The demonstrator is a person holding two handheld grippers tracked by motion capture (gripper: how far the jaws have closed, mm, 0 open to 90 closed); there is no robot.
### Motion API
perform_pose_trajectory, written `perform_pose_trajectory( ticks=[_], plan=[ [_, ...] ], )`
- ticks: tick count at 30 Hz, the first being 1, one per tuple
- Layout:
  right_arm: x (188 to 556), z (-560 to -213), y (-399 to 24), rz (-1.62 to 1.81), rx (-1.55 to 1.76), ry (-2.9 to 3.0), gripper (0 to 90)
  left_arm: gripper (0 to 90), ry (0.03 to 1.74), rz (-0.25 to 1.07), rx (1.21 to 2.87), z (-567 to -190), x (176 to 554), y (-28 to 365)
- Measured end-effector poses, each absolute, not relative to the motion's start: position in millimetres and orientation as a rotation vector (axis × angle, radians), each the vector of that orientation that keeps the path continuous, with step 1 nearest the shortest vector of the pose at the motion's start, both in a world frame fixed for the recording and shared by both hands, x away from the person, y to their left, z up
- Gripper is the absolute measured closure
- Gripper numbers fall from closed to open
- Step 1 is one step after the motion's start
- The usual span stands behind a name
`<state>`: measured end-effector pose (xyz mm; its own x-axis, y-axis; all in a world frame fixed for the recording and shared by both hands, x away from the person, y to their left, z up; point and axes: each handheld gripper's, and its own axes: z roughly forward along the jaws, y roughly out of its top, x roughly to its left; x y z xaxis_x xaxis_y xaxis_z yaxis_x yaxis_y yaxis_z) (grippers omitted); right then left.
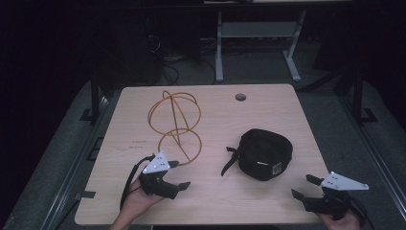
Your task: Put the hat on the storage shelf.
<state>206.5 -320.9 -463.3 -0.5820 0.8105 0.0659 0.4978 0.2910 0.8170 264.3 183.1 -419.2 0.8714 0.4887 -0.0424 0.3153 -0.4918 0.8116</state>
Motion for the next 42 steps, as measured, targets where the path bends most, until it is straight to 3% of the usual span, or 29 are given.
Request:
perform_pose_trajectory(
  ticks=[19,42],
  plan=[
    [207.6,-463.2,-319.0,1.208,1.165,2.221,19.3,17.0,0.437,0.168,2.130,-382.6,271.5,134.4],
    [206.2,-462.2,-318.9,1.226,1.142,2.224,19.1,17.6,0.289,0.078,2.207,-369.6,283.9,59.3]
  ],
)
